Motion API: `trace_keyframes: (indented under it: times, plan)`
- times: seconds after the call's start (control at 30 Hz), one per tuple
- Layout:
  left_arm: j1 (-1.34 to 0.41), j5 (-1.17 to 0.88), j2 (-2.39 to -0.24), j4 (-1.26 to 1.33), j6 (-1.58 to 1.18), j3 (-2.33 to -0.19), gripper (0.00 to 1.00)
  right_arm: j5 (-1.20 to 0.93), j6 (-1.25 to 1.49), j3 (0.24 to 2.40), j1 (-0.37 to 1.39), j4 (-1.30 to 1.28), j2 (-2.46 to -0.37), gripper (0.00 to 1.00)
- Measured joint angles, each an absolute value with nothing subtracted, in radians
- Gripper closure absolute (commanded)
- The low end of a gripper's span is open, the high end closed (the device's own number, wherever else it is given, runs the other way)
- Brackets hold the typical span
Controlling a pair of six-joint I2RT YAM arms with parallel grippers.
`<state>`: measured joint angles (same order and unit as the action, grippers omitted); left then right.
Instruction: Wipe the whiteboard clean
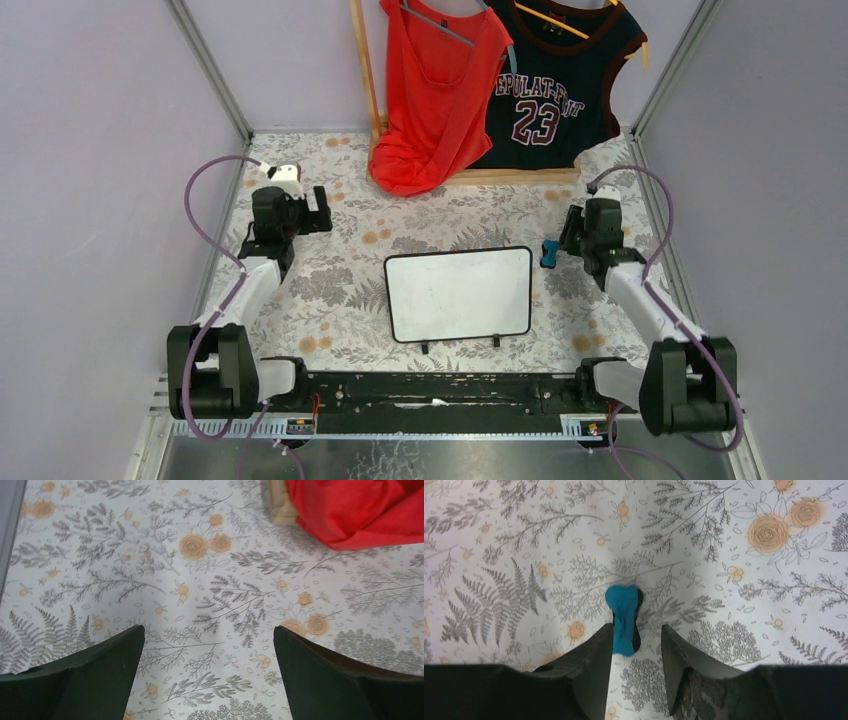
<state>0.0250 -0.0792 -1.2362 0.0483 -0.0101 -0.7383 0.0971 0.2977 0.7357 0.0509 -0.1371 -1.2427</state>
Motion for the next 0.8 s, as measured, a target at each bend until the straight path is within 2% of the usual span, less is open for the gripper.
trace_keyframes:
  times: [0.17, 0.27, 0.67, 0.8]
  plan:
    - [0.039, -0.059, -1.236, 0.189, -0.027, -0.607, 0.00, 0.132, 0.263, 0.471, 0.081, 0.098, -0.996, 0.49]
    - [0.041, -0.059, -1.236, 0.250, -0.031, -0.542, 0.00, 0.165, 0.245, 0.389, 0.083, 0.187, -0.915, 0.49]
    - [0.041, -0.035, -1.237, 0.585, -0.087, -0.337, 0.00, 0.208, 0.231, 0.304, 0.083, 0.382, -0.981, 0.50]
    - [0.041, -0.022, -1.303, 0.711, -0.096, -0.319, 0.00, 0.226, 0.227, 0.277, 0.083, 0.429, -0.996, 0.50]
